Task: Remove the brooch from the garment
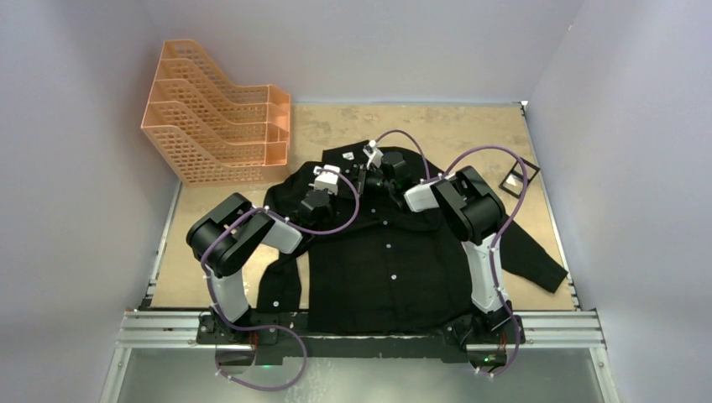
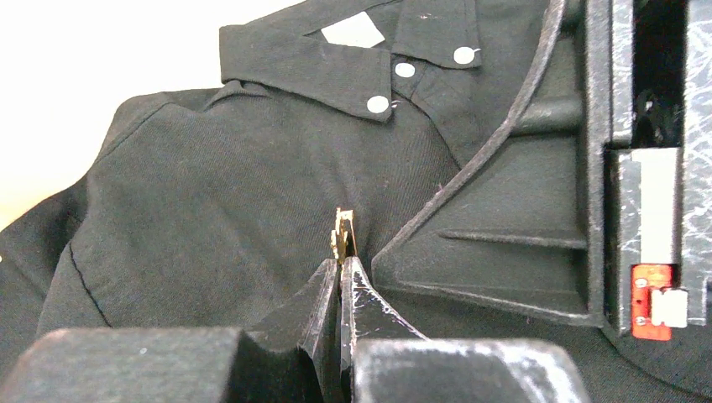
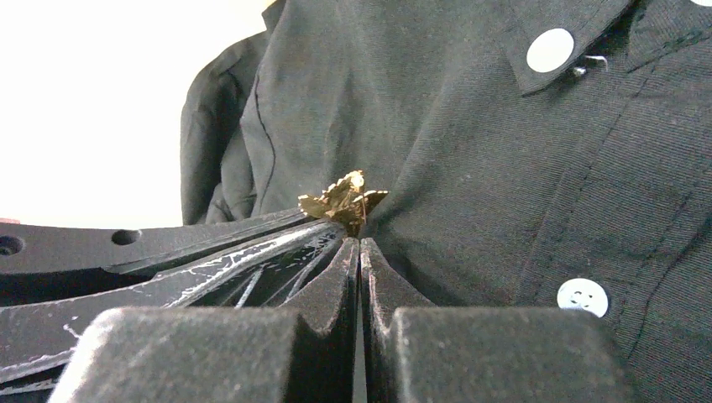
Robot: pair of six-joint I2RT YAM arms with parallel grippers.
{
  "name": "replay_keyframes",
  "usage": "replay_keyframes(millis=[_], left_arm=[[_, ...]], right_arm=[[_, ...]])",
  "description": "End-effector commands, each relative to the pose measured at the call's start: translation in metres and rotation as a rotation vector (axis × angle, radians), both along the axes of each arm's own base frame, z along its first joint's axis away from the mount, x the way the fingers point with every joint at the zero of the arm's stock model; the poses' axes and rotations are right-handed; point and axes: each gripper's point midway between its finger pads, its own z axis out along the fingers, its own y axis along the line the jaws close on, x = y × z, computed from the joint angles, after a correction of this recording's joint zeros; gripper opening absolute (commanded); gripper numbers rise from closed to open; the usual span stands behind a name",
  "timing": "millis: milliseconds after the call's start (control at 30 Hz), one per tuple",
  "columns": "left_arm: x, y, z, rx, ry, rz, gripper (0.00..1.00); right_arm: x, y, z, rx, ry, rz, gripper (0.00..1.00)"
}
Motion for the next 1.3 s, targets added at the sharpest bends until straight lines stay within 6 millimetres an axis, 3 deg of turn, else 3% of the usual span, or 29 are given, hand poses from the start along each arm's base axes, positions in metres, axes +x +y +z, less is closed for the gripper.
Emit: replay_keyframes(millis=[0, 600, 1000, 1267], left_arm=[[0.004, -0.003, 0.022, -0.030, -0.053, -0.018, 0.00], [0.002, -0.004, 0.025, -0.042, -0.065, -0.027, 0.00], [0.002, -0.004, 0.024, -0.045, -0.065, -0.031, 0.00], [0.001, -0.004, 0.025, -0.048, -0.068, -0.031, 0.00]], right_arm=[[0.001, 0.001, 0.027, 0.099, -0.048, 0.033, 0.04], [0.009, 0.004, 0.007, 0.121, 0.010, 0.023, 0.00], [0.009, 0.003, 0.013, 0.212, 0.030, 0.030, 0.00], [0.010, 0.000, 0.005, 0.236, 0.068, 0.023, 0.00]])
